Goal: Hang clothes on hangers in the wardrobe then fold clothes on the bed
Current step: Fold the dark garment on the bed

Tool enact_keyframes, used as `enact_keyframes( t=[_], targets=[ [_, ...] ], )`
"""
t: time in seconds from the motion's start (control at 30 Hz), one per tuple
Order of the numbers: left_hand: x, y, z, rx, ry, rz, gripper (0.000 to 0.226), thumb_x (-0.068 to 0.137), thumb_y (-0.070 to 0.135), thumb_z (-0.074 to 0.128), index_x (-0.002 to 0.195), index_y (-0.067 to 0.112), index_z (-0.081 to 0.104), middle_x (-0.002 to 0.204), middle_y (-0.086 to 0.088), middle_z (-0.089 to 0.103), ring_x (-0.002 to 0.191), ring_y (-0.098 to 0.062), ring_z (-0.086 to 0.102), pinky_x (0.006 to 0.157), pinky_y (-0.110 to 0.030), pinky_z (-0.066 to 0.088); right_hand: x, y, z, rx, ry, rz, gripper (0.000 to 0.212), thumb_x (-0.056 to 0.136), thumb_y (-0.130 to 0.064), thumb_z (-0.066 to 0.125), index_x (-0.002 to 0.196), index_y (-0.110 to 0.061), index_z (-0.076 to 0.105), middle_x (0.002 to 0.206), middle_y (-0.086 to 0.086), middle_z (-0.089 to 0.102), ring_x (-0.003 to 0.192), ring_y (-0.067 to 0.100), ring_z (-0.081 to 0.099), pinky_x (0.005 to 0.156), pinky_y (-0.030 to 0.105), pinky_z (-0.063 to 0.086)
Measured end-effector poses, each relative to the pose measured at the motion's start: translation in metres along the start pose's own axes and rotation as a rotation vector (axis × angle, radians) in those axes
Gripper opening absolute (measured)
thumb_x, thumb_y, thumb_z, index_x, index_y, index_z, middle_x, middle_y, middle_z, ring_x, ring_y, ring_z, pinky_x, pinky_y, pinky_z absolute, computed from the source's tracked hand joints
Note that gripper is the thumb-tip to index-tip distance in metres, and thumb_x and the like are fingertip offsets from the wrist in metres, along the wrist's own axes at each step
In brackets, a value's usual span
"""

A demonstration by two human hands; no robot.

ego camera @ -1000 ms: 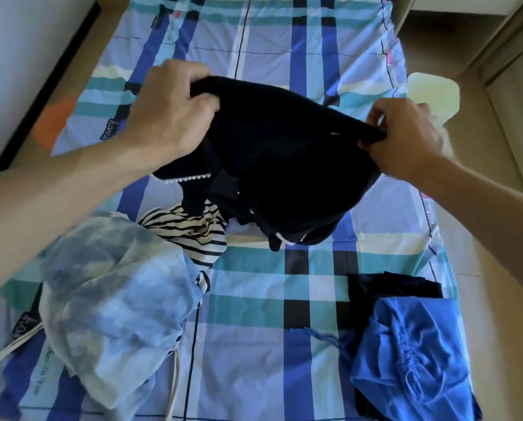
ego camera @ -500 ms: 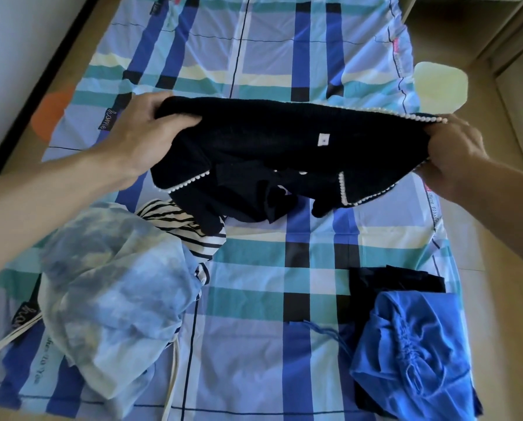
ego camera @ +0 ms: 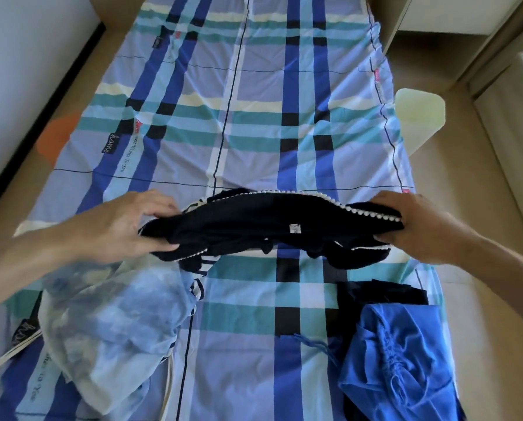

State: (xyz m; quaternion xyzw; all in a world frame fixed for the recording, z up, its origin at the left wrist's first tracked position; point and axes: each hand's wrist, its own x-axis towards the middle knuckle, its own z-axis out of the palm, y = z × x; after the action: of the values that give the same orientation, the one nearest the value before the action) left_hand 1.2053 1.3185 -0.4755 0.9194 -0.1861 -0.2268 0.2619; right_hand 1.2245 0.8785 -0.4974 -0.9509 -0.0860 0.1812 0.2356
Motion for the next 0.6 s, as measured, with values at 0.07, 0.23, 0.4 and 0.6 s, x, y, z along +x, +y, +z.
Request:
enact_keyframes(
  t=[0.07,0.23,0.4,0.6],
  targets=[
    [-0.02,0.009,0.001,-0.096,-0.146,0.032,0.025,0.079,0.048,0.072,0.098,0.033,0.075,0.096,0.017,0.07,0.092,-0.005,0.066,0.08,-0.026,0.048,-0.024,-0.006,-0.008,0.172,-0.207,0.018,0.039,0.077,-0.001,0.076,0.1,-0.032,0.072,0.079,-0.012,0.073,0.072,0.01,0.069,0.068,0.03,0.056],
    [-0.053,0.035,-0.03,-0.376,-0.222,0.071,0.026,0.078,0.051,0.08,0.08,0.026,0.075,0.066,0.002,0.064,0.062,-0.013,0.061,0.059,-0.027,0.044,-0.059,-0.03,-0.061,0.472,-0.345,-0.122,0.047,0.065,-0.012,0.091,0.106,-0.021,0.07,0.089,0.009,0.074,0.079,0.023,0.073,0.071,0.035,0.06],
    [0.003,0.063,-0.079,-0.505,0.107,0.0,0.018,0.072,0.021,0.076,0.087,0.03,0.08,0.081,0.0,0.078,0.073,-0.012,0.075,0.065,-0.019,0.058,-0.016,-0.038,-0.097,0.732,-0.051,-0.134,0.042,0.065,-0.002,0.077,0.105,-0.015,0.071,0.094,0.005,0.075,0.086,0.014,0.071,0.077,0.019,0.056],
    [0.135,0.013,-0.07,-0.296,0.322,-0.231,0.015,0.089,0.027,0.074,0.102,0.026,0.066,0.093,0.011,0.071,0.087,-0.004,0.07,0.073,-0.017,0.048,0.117,-0.003,-0.076,0.553,0.163,0.106,0.045,0.082,-0.004,0.076,0.124,-0.014,0.062,0.11,0.007,0.072,0.095,0.022,0.069,0.093,0.033,0.054]
  ],
)
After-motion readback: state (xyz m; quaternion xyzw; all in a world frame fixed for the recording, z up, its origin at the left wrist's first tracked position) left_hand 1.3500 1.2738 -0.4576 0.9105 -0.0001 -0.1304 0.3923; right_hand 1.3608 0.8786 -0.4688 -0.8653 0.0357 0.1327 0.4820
